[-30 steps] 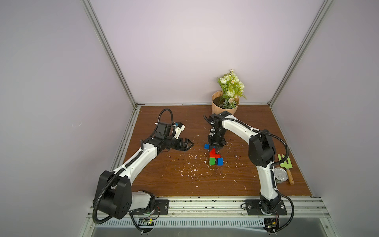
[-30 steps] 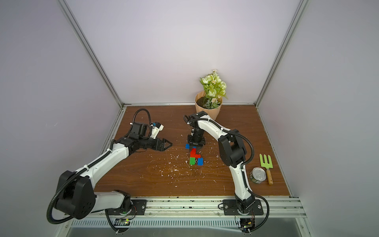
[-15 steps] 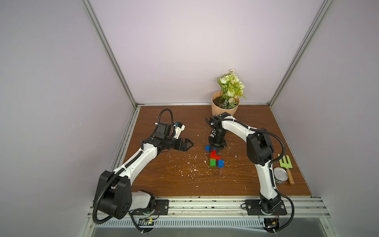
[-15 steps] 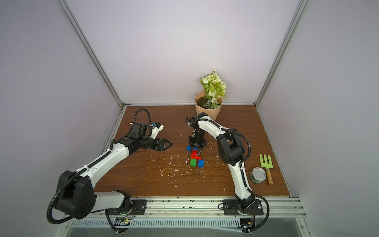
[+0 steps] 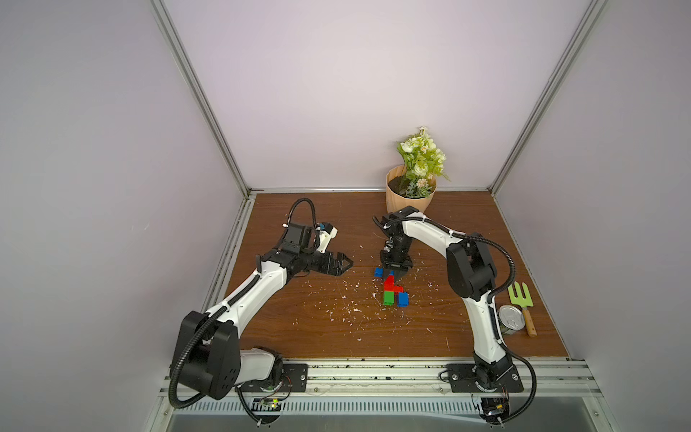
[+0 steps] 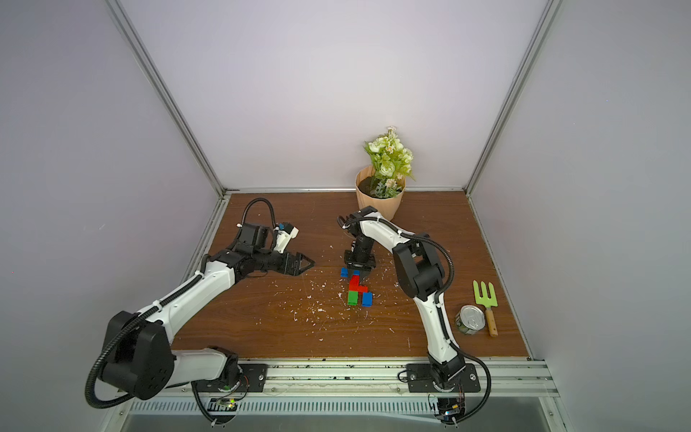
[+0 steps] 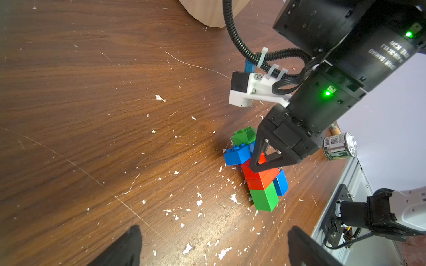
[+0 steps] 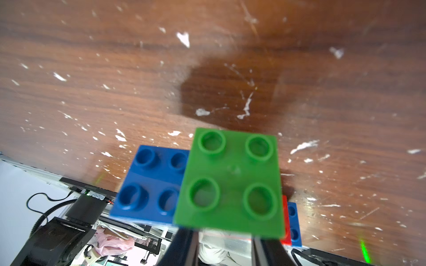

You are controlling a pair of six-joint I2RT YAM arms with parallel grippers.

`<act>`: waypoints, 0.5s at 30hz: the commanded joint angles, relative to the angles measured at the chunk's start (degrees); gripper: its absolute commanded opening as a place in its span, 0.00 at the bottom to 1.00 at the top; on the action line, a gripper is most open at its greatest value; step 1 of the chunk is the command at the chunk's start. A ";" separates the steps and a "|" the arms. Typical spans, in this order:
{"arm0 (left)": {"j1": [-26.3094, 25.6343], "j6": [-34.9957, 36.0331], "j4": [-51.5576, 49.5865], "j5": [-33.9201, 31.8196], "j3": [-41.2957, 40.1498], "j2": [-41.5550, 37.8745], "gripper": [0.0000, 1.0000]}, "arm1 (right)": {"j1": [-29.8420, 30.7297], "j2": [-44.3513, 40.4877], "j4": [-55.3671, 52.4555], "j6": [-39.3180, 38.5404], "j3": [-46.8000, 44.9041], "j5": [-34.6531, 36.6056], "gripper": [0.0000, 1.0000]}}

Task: Assemble a giraffe with lego
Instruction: Adjust the lego brick at the center of the board.

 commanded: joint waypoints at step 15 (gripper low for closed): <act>-0.52 0.45 -0.90 0.47 0.84 -0.53 0.99 | 0.58 -1.73 -1.80 -0.19 5.28 0.59 0.58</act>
